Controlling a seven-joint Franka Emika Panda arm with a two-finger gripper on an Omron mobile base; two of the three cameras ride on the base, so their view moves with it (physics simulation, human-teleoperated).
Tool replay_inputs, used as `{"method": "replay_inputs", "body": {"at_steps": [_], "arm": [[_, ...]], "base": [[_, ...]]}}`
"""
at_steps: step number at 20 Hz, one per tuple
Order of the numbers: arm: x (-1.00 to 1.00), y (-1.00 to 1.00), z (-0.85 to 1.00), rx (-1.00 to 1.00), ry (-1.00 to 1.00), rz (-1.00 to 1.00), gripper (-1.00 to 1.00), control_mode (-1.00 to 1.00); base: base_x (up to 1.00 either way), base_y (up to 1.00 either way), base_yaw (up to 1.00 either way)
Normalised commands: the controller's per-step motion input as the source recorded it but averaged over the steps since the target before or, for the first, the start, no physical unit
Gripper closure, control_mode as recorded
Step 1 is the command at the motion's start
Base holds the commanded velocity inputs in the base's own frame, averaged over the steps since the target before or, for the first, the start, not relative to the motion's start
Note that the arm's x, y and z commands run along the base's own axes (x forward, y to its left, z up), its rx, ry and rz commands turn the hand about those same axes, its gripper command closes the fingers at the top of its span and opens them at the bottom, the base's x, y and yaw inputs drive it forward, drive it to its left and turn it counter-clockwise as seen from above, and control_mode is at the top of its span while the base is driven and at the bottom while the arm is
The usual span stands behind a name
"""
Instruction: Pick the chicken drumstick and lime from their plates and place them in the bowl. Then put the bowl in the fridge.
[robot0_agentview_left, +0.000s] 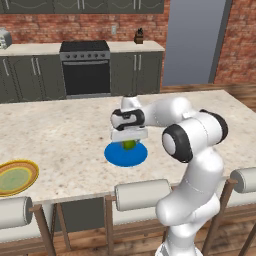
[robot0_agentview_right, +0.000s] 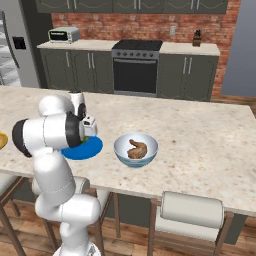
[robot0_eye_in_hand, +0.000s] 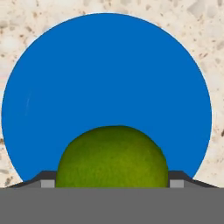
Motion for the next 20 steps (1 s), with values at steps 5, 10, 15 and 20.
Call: {"method": "replay_inputs", "body": {"at_steps": [5,10,15,20], "arm": [[-0.41,-0.35,0.51,0.00,0.04,0.01,1.00,-1.00],[-0.39,-0.42,0.42,0.00,0.01,0.03,1.00,-1.00],[-0.33,-0.51,0.42,0.02,-0.03,0.00,1.00,-1.00],[-0.23,-0.55,0.26,0.00,-0.07,0.00,1.00,-1.00]], "base": [[0.00,0.00,0.00],[0.00,0.00,0.00],[0.00,0.00,0.00],[0.00,0.00,0.00]]}}
